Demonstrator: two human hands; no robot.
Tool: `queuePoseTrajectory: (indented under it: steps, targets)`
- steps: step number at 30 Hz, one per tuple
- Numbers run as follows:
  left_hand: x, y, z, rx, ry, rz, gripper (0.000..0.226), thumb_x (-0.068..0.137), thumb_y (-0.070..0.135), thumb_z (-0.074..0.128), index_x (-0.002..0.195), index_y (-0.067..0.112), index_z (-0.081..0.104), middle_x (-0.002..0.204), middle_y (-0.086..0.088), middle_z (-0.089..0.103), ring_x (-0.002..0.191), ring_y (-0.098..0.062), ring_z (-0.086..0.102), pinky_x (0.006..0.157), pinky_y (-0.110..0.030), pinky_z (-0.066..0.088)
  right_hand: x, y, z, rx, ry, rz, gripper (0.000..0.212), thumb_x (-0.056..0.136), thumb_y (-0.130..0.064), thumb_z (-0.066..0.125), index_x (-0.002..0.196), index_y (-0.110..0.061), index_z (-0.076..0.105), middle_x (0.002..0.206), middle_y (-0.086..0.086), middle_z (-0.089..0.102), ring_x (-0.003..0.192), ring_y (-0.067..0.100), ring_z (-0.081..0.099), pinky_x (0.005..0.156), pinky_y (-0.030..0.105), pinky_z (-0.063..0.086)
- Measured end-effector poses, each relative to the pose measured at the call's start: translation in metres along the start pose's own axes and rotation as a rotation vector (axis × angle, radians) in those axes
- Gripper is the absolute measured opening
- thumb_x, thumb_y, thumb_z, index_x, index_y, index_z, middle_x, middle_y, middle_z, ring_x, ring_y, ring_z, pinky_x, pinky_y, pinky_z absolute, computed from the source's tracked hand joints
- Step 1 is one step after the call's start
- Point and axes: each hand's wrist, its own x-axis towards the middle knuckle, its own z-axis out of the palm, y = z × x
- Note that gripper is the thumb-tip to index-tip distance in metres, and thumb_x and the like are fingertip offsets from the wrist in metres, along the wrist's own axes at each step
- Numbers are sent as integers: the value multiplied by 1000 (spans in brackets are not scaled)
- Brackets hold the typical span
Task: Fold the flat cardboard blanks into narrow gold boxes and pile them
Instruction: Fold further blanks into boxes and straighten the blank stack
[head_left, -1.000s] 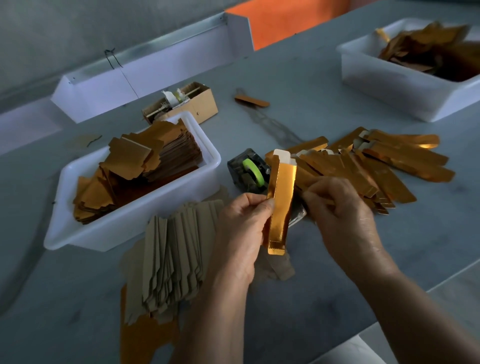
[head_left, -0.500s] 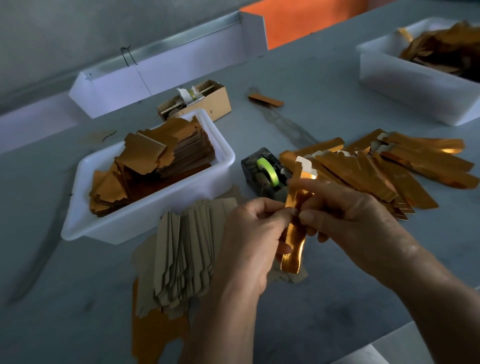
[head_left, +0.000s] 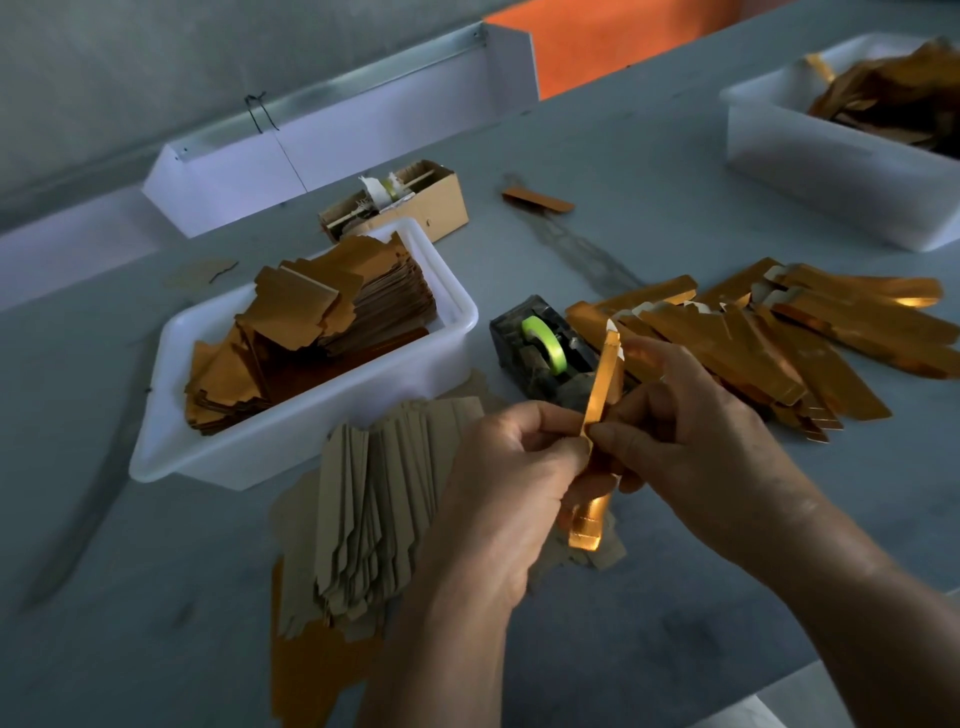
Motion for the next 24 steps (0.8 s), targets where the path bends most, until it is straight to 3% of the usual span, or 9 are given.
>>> queuePoseTrajectory:
  steps: [4, 10, 15, 19, 22, 24]
  targets:
    - [1, 0, -2, -27, -25, -24, 8, 88, 11, 65, 85, 6, 70, 78, -9, 74, 76, -23, 73, 76, -34, 60, 0, -2, 0, -83, 27, 7, 66, 83, -19, 69, 139, -23, 35, 72, -6, 66, 66, -3, 62, 59, 10, 50]
    - [0, -7, 4, -21, 72, 11, 14, 93, 10, 59, 83, 7, 69, 75, -7, 74, 67, -20, 73, 64, -27, 60, -3, -7, 2, -153, 34, 19, 57, 83, -20, 69, 133, -22, 41, 73, -7, 66, 64, 0, 63, 58, 15, 52]
    - [-2, -10, 18, -9, 191, 56, 24, 92, 6, 58, 70, 13, 64, 65, -3, 70, 60, -13, 71, 56, -24, 57, -1, -15, 4, -339, 51, 35, 53, 91, -20, 58, 135, -23, 29, 80, -10, 57, 70, 4, 55, 54, 14, 41]
    - [-7, -11, 26, 260, 299, 197, 20, 94, 20, 56, 76, 24, 62, 68, 4, 67, 58, -2, 65, 45, -12, 47, -7, -24, 6, -576, 148, 14, 46, 90, -39, 55, 124, -25, 28, 66, -15, 36, 57, 2, 39, 50, 19, 33]
    - [-8, -9, 18, 315, 340, 300, 11, 95, 24, 55, 88, 24, 63, 75, 7, 66, 68, 0, 65, 47, -12, 48, -5, -25, 0, -574, 216, 55, 54, 73, -59, 62, 106, -22, 39, 67, -8, 49, 59, 10, 51, 49, 26, 39]
    - [-7, -7, 13, 321, 322, 296, 10, 94, 26, 55, 93, 22, 64, 79, 6, 67, 71, -5, 66, 54, -18, 55, -2, -19, -1, -392, 200, 45, 53, 71, -51, 68, 112, -23, 49, 74, -10, 57, 67, 6, 56, 54, 22, 41]
